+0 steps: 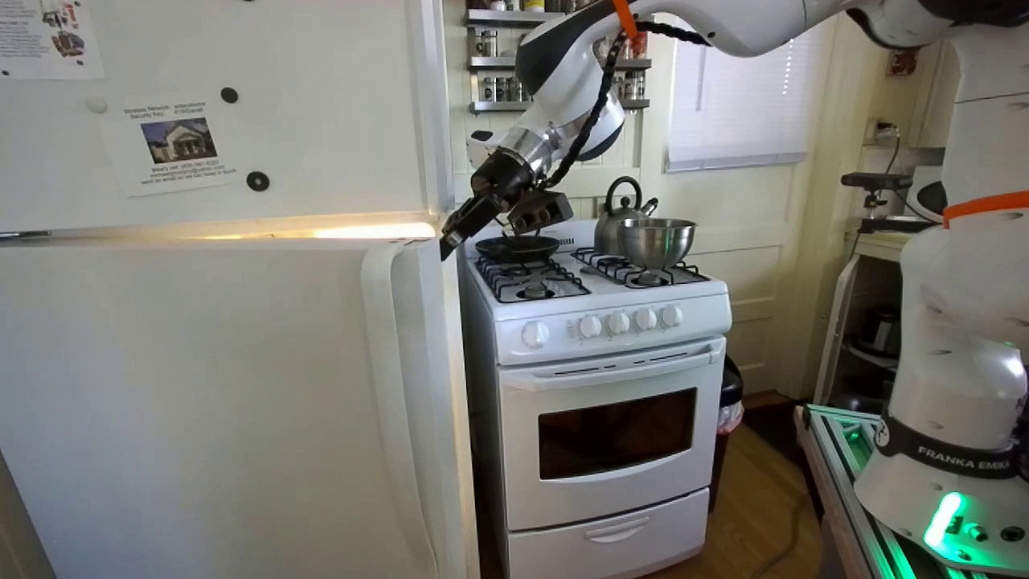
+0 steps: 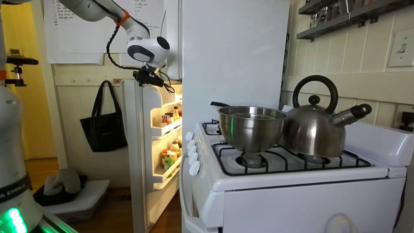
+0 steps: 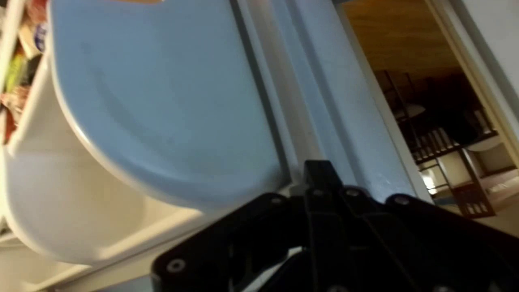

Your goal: Open the bottom fridge door.

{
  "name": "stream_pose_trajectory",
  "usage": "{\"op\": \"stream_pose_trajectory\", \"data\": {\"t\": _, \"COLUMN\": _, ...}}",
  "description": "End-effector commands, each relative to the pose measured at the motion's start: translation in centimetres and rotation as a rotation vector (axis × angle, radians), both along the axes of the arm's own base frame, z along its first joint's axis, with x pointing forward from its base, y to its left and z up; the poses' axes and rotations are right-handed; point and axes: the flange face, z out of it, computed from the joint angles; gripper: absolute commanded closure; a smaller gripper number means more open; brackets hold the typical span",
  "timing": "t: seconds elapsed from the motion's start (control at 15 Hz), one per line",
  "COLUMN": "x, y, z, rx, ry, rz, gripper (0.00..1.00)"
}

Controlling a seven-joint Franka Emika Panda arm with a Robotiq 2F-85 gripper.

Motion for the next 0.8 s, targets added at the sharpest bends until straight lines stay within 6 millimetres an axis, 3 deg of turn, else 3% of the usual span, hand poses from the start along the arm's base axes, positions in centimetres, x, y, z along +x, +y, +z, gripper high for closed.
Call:
{"op": "stream_pose_trajectory", "data": {"t": 0.0, "x": -1.8, "y": 0.6, "z": 2.0, "rx": 0.135, "ry": 0.027, "rz": 0.150, "gripper": 1.00}}
{"op": "stream_pose_trajectory", "data": {"t": 0.13, "x": -2.5, "y": -0.2, "z": 1.3, "rx": 0.059, "ry": 0.190, "rz": 0.105, "gripper": 1.00}}
{"op": "stream_pose_trajectory", "data": {"t": 0.4, "x": -1.8, "y": -3.1, "z": -0.7, "rx": -0.158, "ry": 0.103, "rz": -0.040, "gripper": 1.00}}
{"op": "stream_pose_trajectory", "data": {"t": 0.6, "x": -0.4, "y": -2.9, "z": -3.5, "rx": -0.301, "ry": 0.016, "rz": -0.123, "gripper": 1.00}}
{"op": "stream_pose_trajectory", "data": {"t": 0.73, "x": 1.3, "y": -1.5, "z": -5.4, "rx": -0.389, "ry": -0.063, "rz": -0.150, "gripper": 1.00}}
